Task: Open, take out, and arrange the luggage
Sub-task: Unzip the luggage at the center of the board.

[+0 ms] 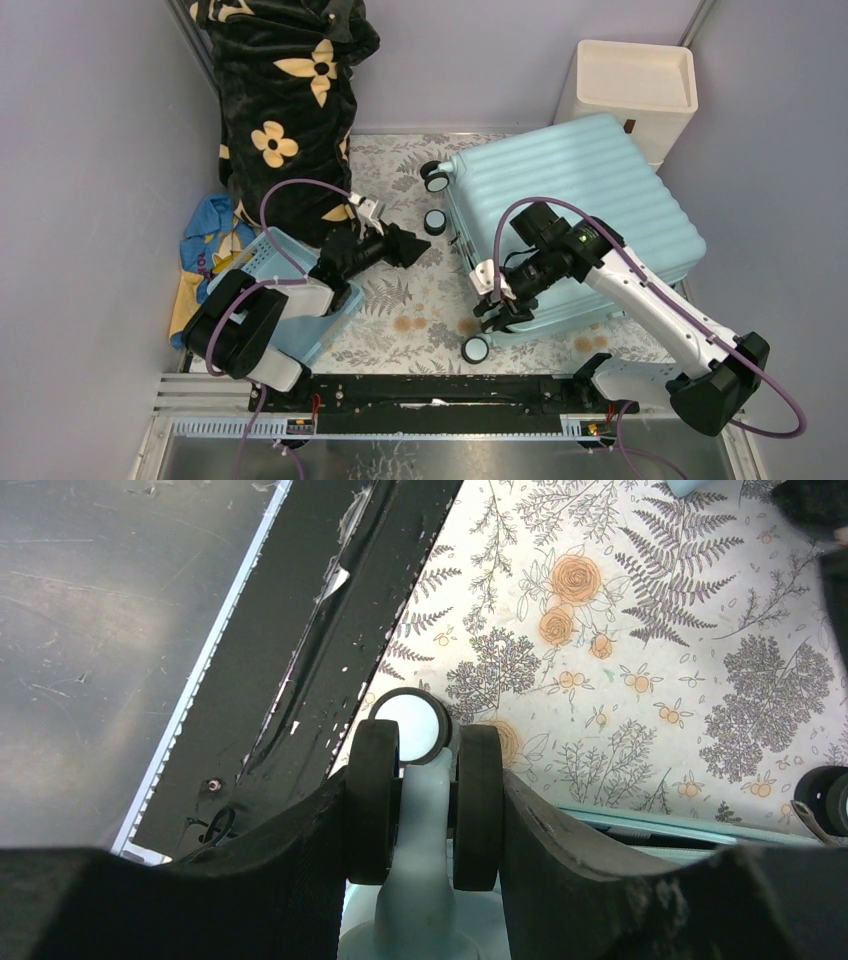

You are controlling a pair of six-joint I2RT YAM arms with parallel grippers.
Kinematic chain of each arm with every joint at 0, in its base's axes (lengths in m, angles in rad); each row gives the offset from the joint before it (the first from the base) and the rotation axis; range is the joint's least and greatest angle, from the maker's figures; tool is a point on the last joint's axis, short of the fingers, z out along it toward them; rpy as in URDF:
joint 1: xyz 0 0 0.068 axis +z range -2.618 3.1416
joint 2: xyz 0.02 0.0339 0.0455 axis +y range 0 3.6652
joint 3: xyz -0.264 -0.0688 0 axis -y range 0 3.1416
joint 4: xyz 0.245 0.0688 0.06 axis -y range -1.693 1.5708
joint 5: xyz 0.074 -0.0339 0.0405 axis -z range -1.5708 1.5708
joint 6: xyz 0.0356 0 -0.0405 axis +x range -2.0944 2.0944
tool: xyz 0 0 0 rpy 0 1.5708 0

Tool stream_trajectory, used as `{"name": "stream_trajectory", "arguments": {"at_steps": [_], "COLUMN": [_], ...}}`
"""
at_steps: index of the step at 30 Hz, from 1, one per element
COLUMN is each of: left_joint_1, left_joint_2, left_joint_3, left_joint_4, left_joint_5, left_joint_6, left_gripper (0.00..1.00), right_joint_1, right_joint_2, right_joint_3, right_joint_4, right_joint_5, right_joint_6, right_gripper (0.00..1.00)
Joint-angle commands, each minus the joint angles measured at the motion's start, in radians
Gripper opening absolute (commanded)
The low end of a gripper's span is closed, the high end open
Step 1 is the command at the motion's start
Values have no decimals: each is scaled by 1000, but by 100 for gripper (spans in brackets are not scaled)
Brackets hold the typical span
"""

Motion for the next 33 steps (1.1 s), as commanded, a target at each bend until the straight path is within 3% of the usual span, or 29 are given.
{"name": "stream_trajectory", "arguments": {"at_steps": [1, 5, 10, 19, 33], "left_joint_1": [3, -16, -34, -111, -122], "left_joint_2": [-26, 22, 122, 257, 338], "left_joint_3": [-99, -88, -60, 91, 203], "left_joint_4": [165, 225, 369, 304, 206], "left_joint_5": [161, 222, 228, 168, 98], "left_joint_6": [135, 276, 326, 369, 380], "left_gripper": [69, 72, 72, 68, 47], "right_joint_1": [-12, -12, -12, -12, -12], "right_joint_2": [40, 84, 95, 142, 174], "right_joint_3": [61, 122, 145, 183, 192], "right_joint_4": [-54, -84, -86, -75, -71], "right_joint_5": [-207, -246, -252, -280, -291], "right_joint_6": [-15, -40, -41, -45, -46], "right_gripper": [9, 9, 9, 8, 8]}}
